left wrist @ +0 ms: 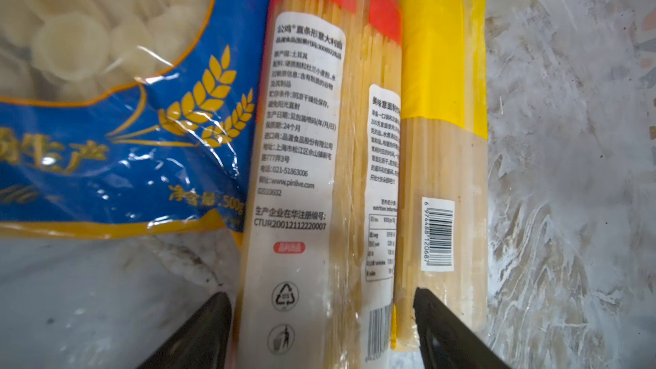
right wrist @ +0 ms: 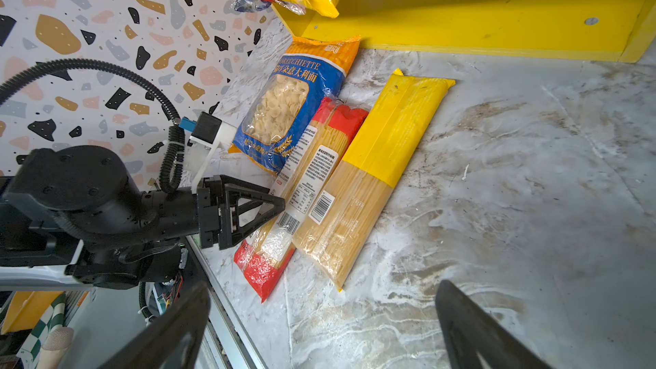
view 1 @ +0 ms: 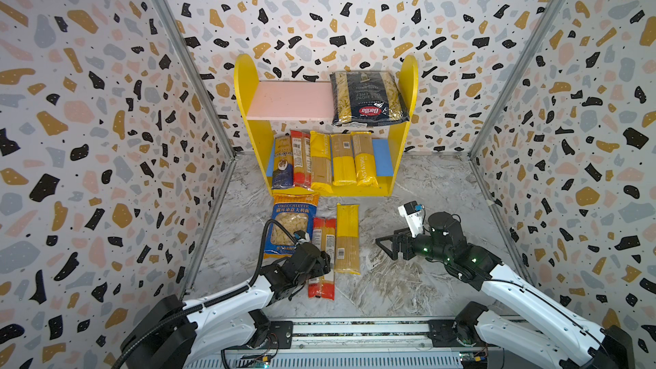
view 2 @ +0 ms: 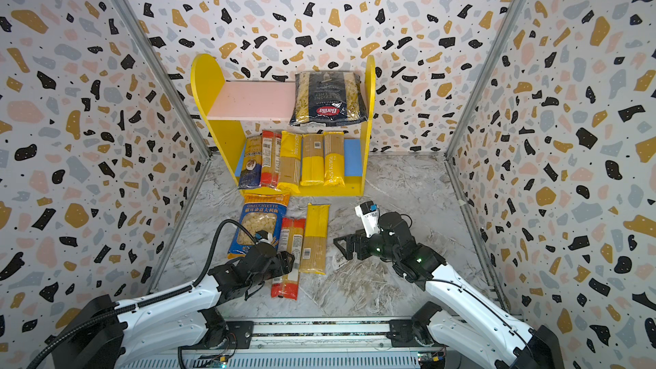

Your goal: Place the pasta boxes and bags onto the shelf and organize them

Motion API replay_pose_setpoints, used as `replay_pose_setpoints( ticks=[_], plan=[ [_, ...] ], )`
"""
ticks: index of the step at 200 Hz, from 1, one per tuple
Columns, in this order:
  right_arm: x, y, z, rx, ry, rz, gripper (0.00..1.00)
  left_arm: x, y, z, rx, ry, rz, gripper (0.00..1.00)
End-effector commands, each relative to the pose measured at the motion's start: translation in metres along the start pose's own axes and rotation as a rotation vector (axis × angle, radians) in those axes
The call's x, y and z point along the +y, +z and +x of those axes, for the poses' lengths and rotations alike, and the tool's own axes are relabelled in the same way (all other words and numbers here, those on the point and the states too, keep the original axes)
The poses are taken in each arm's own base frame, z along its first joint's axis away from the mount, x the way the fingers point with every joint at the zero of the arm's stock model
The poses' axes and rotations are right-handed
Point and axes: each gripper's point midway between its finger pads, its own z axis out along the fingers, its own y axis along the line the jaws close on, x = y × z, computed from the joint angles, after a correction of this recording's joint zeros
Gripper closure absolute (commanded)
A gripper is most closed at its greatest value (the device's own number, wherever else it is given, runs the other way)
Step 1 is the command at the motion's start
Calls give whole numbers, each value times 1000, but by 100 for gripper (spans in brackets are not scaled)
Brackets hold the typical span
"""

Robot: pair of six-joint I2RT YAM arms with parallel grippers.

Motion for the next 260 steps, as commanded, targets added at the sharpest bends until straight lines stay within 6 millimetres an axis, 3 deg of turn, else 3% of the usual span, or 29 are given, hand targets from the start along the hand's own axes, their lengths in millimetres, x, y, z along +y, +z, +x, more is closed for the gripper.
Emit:
replay_pose_setpoints(
  ticks=[1, 108, 144, 166, 185, 213, 236, 260],
  plan=[
    [-1, -3, -3, -6, -16, 9, 1, -36, 1, -20, -41, 25, 92, 20],
    [-20, -21, -10, -28, 6, 40, 1, -121, 44, 15, 75, 132, 213, 27],
    [-23, -24, -11, -32, 7, 46, 1, -133, 47, 19, 88, 160, 220, 28],
    [-22, -22, -13, -25, -5, 39, 1, -133, 36, 11, 66, 172, 214, 20],
    [-23, -20, -14, -20, -8, 46, 1, -123, 16, -1, 22, 180, 178, 13],
    [-20, -16, -16, -23, -6, 37, 1, -86, -24, -28, -90, 157, 89, 7],
    [-8, -6, -15, -14, -16, 7, 1, -36, -53, -60, -190, 119, -21, 3],
    [14, 21, -7, 27, -23, -47, 1, 23, -70, -93, -246, 24, -142, 2]
  ],
)
